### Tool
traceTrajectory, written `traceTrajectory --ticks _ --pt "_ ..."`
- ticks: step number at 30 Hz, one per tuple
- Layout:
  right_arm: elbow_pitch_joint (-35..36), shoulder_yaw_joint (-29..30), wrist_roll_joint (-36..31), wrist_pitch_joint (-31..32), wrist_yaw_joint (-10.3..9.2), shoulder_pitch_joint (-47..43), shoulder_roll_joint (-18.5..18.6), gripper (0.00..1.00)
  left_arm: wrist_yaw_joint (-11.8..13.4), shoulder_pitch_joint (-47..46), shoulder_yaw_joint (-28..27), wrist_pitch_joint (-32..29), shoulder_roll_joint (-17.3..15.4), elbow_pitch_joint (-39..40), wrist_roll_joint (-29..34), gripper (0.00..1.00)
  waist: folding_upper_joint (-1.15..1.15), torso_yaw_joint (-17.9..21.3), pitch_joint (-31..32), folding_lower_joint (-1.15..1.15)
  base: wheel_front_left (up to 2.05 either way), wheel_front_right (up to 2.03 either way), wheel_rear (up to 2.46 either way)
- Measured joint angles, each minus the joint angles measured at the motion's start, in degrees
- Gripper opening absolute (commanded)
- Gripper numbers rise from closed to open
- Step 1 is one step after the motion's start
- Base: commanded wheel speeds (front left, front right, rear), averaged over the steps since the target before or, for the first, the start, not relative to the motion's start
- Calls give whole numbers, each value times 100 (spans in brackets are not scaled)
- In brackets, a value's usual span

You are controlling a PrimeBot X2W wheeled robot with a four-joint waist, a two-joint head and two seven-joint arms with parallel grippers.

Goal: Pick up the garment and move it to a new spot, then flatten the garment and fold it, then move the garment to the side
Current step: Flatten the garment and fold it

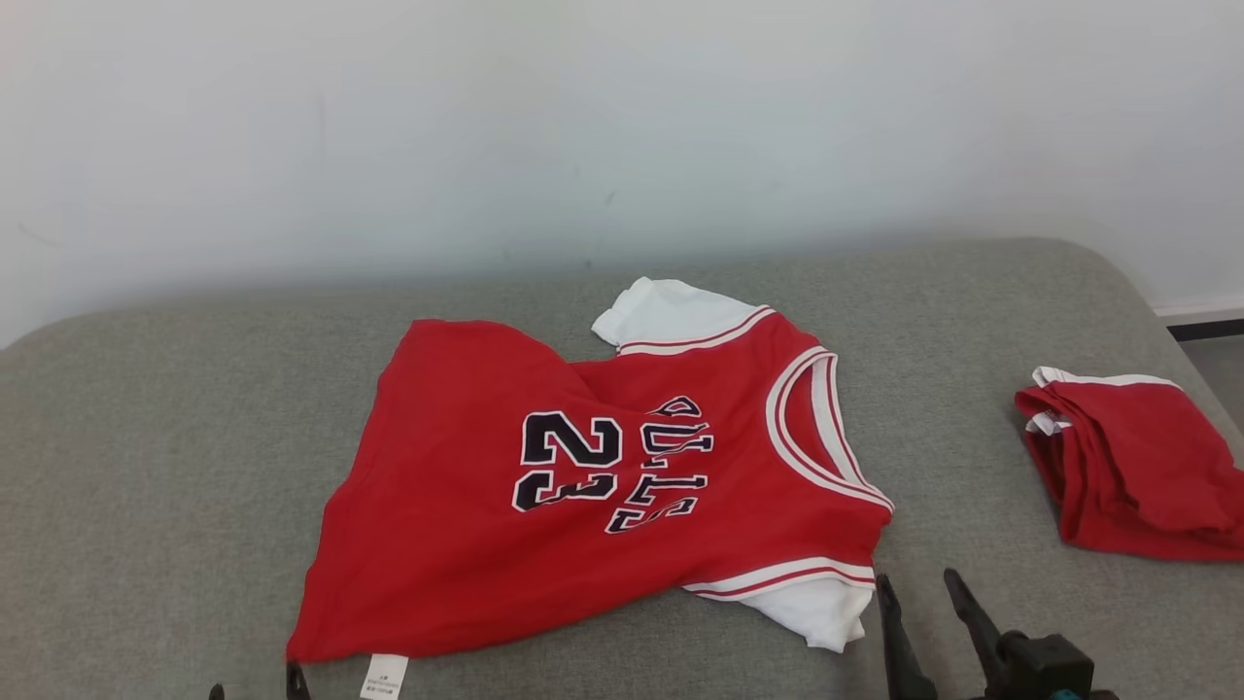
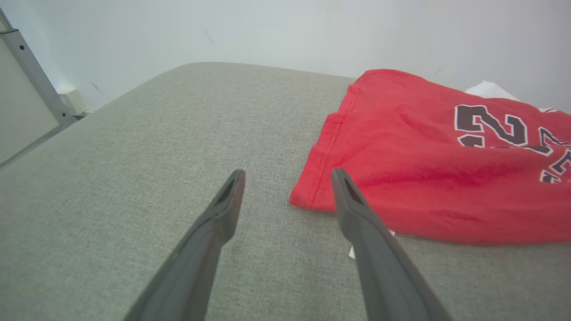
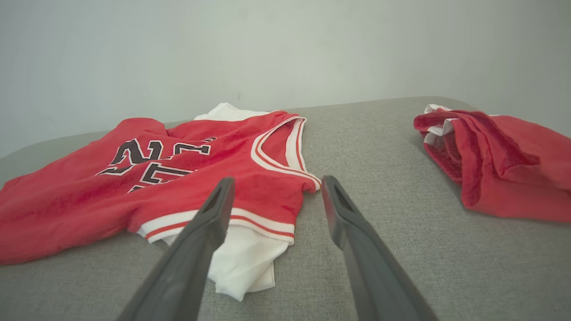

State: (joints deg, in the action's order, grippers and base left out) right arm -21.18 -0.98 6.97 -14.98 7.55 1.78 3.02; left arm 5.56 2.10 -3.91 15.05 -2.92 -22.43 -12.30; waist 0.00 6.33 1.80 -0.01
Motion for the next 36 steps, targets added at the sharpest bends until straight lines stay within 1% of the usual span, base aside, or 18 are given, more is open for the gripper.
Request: traceTrajectory --ticks 8,13,14,19,28,29,30,31,32,34,35,36 --pt "-310 -225 -73 0 0 -192 8 100 -11 242 112 0 -1 293 14 100 0 -142 -41 1 0 0 0" --pt "-776 -475 -69 0 0 -270 9 100 -27 280 222 0 1 290 18 100 0 -213 -33 1 0 0 0" --pt "-993 -543 -41 0 0 -289 9 100 -29 280 241 0 0 292 18 100 0 -253 -32 1 0 0 0" --pt "-1414 -519 112 0 0 -143 5 100 -57 272 235 0 1 310 36 100 0 -357 -58 1 0 0 0" --pt "-1648 -421 108 0 0 183 7 100 -103 273 202 0 0 313 151 100 1 -529 -138 2 0 0 0" --pt "-1668 -426 107 0 0 186 7 89 -103 273 201 0 0 313 165 100 0 -547 -145 2 0 0 0" --pt "-1685 -428 107 -1 0 188 5 72 -103 273 202 0 0 314 165 100 0 -563 -149 2 0 0 0" --pt "-1713 -425 107 -1 0 193 4 44 -102 273 204 0 0 314 165 100 0 -576 -152 1 0 0 0" --pt "-1735 -422 108 -1 0 197 4 30 -101 273 207 0 0 315 165 100 0 -585 -152 2 0 0 0" --pt "-1766 -420 111 -1 0 197 5 8 -96 274 210 0 0 316 163 100 0 -589 -145 1 0 0 0" --pt "-1775 -421 118 -1 0 197 5 2 -94 274 209 0 0 316 162 100 0 -584 -142 1 0 0 0" --pt "-1780 -422 133 -1 0 197 5 0 -94 276 211 0 0 314 156 100 0 -576 -139 2 0 0 0"
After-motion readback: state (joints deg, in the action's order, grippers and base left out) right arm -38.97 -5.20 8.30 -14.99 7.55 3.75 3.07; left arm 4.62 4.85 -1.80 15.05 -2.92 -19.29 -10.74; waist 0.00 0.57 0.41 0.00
